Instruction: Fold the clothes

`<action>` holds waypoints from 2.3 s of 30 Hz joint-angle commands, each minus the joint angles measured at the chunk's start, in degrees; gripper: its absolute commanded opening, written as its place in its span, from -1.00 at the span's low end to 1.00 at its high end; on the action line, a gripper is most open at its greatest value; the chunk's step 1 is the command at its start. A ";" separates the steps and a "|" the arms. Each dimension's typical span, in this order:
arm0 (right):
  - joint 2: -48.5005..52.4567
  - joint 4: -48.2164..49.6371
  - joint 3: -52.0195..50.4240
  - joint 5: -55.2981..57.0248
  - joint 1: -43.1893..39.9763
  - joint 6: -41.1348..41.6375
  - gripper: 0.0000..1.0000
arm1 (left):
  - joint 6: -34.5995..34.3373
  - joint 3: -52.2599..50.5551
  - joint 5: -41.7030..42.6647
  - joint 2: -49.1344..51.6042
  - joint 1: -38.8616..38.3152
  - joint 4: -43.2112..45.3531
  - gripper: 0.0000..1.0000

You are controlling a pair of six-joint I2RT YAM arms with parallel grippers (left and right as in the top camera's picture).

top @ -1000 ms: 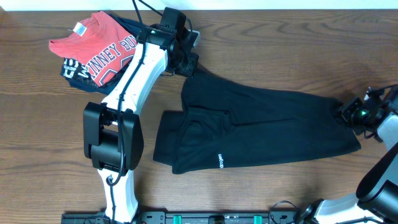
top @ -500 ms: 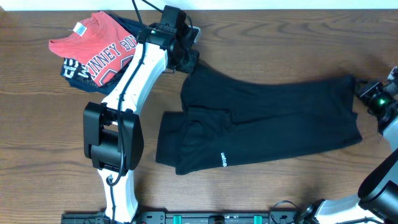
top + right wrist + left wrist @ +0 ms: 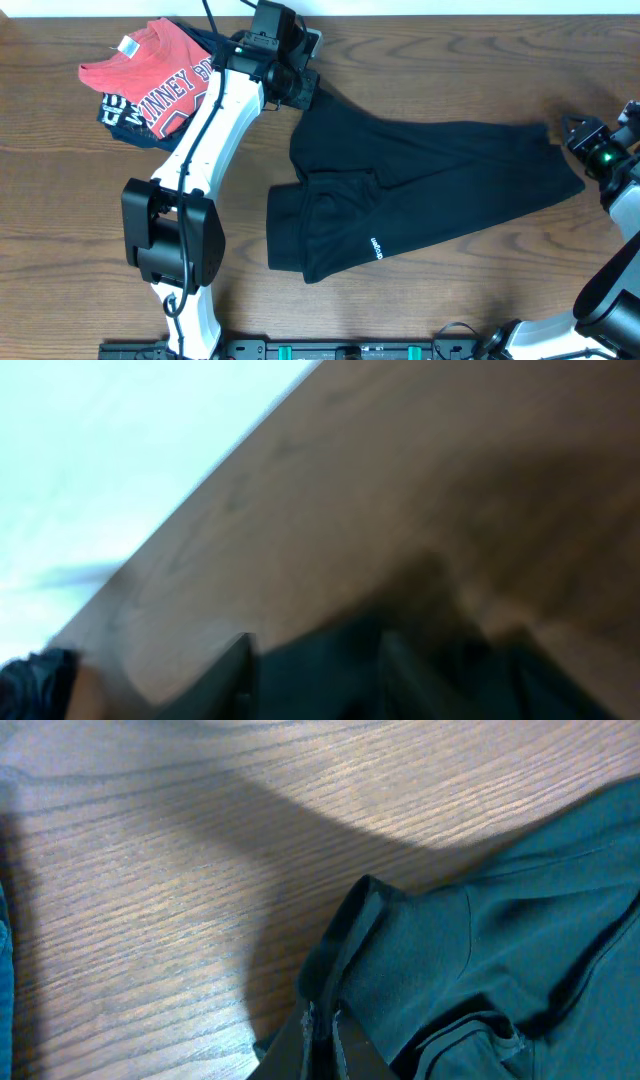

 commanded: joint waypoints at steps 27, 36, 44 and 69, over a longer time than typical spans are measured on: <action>10.78 -1.20 0.90 1.22 8.48 -7.98 -0.98 | 0.98 0.59 0.09 -0.90 -0.02 -1.31 -0.88; 10.38 6.16 5.31 -7.63 5.42 -0.28 -0.98 | 0.98 0.59 0.09 -0.90 -0.02 -1.33 -0.88; 10.38 19.58 5.60 -7.45 5.75 4.11 -0.98 | 0.96 0.59 0.09 -0.90 -0.02 -1.55 -0.88; 10.40 19.04 5.60 1.40 7.87 -4.59 -0.98 | -0.55 0.59 20.81 -1.01 -0.37 -20.37 -0.88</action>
